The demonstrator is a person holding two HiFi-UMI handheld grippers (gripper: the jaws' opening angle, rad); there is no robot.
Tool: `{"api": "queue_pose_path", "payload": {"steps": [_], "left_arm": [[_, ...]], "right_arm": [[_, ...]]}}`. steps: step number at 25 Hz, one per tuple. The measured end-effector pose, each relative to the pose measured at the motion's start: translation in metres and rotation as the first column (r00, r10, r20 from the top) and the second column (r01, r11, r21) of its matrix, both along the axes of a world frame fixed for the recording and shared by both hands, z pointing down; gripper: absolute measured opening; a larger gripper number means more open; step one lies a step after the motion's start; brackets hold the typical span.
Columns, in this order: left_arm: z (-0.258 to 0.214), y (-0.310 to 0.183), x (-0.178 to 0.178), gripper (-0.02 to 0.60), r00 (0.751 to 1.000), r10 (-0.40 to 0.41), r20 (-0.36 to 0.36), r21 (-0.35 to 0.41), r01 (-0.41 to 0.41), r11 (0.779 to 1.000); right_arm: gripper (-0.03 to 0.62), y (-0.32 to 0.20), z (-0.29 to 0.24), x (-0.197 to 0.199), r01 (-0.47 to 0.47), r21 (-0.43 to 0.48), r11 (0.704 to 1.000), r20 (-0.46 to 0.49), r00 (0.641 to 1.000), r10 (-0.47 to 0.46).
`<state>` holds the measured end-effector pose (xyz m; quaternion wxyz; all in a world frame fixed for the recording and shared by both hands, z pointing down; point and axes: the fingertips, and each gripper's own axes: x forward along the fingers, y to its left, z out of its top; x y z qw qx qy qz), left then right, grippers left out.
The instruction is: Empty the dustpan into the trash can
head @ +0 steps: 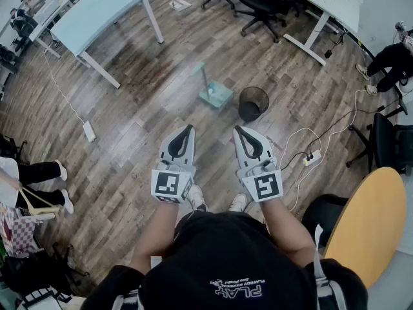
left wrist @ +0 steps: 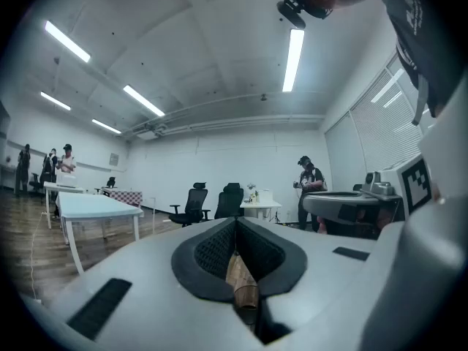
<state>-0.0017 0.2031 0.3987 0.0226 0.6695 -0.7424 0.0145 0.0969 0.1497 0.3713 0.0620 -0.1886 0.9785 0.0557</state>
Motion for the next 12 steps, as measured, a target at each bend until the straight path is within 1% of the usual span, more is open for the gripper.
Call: {"api": "queue_pose_path", "payload": {"steps": [5,9,12], "left_arm": [[-0.003,-0.004,-0.01,0.025,1.0,-0.005,0.0,0.015,0.005,1.0],[-0.004,-0.005,-0.022,0.025,1.0,-0.008,0.001,0.02,0.008,1.0],[-0.005,-0.003,-0.033,0.025,1.0,-0.007,0.001,0.024,0.007,1.0]], "right_arm": [[0.023,-0.003,-0.004,-0.012,-0.005,-0.001,1.0,0.018,1.0,0.005],[0.023,-0.005,0.003,-0.018,-0.008,-0.006,1.0,-0.015,1.0,0.008],[0.023,-0.003,0.0,-0.026,-0.009,0.006,1.0,0.0,1.0,0.009]]}}
